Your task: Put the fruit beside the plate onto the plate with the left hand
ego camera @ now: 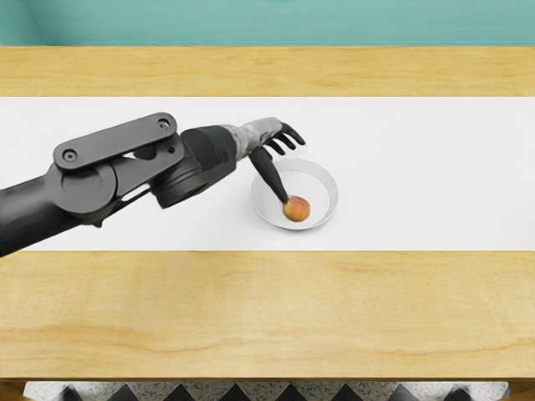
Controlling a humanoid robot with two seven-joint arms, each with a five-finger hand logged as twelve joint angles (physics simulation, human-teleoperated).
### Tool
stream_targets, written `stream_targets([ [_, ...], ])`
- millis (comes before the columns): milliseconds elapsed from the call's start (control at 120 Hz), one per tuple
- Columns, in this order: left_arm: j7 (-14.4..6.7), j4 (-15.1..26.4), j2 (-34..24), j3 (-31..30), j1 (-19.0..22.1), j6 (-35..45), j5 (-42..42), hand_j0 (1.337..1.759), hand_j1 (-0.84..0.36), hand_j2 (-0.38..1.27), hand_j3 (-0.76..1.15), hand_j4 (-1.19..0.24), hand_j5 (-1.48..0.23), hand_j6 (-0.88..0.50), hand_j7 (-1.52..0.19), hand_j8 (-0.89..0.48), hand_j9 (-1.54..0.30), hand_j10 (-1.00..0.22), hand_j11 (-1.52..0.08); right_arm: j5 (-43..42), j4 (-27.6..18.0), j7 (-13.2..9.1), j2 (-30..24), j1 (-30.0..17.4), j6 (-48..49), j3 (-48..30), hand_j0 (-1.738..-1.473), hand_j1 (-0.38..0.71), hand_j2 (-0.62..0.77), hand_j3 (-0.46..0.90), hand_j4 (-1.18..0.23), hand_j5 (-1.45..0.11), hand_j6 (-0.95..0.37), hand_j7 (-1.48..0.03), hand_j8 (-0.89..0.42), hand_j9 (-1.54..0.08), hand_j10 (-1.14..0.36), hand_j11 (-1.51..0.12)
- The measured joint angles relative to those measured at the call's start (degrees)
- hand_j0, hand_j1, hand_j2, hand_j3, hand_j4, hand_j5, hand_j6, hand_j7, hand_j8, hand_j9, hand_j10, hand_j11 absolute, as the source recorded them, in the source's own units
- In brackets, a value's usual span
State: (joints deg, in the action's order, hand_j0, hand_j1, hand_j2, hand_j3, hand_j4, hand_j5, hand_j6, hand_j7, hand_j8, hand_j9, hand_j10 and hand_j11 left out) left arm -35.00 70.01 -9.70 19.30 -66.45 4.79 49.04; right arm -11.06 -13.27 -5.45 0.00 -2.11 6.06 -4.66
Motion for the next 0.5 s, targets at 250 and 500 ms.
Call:
stream_targets([
  [250,0.0,-1.2,-3.6,7.3,0.6,-13.7,-7.7,1.658,0.24,0.07,0.0,-0.1,-0.14,-0.09,-0.14,-0.09,-0.13,-0.1,-0.14,0.0,0.0,0.0,0.0,0.0,0.0,0.0,-1.658,-0.33,0.0,0.0,-0.02,-0.02,-0.02,-0.02,-0.02,-0.02,-0.02,-0.02],
  [500,0.0,-1.5,-22.7,15.1,5.2,-37.1,-31.0,1.658,0.31,0.02,0.0,-0.04,-0.05,-0.03,-0.05,-0.03,-0.05,-0.04,-0.05,0.0,0.0,0.0,0.0,0.0,0.0,0.0,-1.658,-0.33,0.0,0.0,-0.02,-0.02,-0.02,-0.02,-0.02,-0.02,-0.02,-0.02],
])
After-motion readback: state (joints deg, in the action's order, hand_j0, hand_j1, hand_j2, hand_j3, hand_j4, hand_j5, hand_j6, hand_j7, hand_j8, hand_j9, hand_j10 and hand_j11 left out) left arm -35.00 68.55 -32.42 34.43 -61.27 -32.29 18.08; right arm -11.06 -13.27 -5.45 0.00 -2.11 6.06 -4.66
